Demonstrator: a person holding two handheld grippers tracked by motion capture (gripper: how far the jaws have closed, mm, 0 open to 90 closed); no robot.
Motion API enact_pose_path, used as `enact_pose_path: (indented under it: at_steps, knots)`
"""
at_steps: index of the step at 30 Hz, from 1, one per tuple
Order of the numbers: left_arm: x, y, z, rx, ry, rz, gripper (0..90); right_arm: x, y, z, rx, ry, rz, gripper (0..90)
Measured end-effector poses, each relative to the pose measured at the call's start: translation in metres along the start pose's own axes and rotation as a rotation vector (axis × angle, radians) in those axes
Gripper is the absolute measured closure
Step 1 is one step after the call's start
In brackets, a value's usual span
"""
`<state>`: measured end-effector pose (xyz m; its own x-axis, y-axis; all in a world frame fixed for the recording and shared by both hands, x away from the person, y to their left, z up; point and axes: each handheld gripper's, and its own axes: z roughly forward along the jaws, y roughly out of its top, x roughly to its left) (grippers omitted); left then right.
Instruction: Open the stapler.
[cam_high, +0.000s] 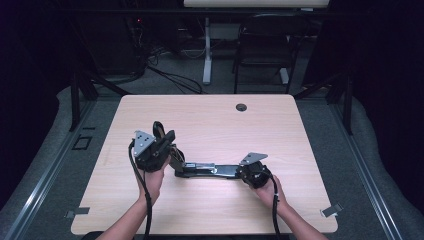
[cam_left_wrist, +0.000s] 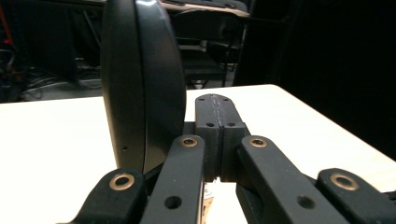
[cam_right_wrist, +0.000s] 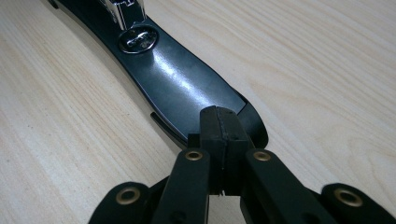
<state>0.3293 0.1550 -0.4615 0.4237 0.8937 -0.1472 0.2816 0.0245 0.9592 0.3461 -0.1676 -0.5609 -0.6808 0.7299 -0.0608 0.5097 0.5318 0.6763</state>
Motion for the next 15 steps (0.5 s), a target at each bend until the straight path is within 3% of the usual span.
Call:
enact_pose_path:
  at_steps: [5,10,15]
  knots:
    - [0.006,-0.001,0.000,0.010,0.026,-0.011,90.0,0.000,0.000,0.000,-0.001,0.000,0.002,90.0]
    - [0.025,-0.004,0.003,0.032,0.077,-0.088,90.0,-0.001,0.000,0.000,0.002,0.004,0.000,90.0]
    - [0.033,-0.005,0.001,0.043,0.090,-0.110,90.0,-0.001,0.000,0.000,0.004,0.005,-0.002,90.0]
